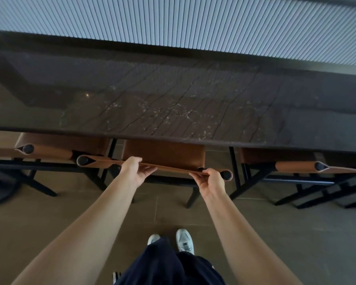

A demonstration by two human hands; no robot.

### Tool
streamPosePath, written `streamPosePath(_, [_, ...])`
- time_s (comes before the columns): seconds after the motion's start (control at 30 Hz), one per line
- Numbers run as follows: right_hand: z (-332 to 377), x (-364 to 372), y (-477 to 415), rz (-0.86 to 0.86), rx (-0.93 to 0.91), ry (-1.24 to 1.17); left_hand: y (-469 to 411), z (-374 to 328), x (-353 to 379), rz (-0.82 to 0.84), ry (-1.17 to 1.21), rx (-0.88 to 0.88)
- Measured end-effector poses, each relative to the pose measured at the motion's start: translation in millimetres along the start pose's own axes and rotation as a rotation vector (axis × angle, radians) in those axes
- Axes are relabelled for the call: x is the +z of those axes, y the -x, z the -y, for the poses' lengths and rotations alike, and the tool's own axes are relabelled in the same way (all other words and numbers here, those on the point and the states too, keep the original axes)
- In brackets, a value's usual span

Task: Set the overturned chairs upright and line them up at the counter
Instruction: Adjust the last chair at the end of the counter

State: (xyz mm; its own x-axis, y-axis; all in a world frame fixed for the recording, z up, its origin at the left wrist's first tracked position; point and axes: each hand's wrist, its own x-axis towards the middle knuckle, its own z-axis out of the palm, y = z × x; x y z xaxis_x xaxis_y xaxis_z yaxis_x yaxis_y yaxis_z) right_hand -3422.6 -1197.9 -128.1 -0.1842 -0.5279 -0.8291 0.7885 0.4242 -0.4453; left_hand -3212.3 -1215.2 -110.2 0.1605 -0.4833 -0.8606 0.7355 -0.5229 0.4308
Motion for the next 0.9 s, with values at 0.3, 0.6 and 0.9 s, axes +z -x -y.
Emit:
streamPosePath(0.3, [47.1,-33.9,-19.2,-0.021,-0.036,0.034,12.2,44.6,32.4,0.032,0.005,-0.01])
streamPosePath(0.6, [68.3,-43.5,-35.1,-0.027,-0.075,0.027,9.6,59.8,51.2,0.058,0.019,0.001])
streamPosePath(0.9, [77.7,-23.6,-49.0,-0.005,-0.063,-0.031,-6.9,41.5,72.7,0.083,0.002,0.029])
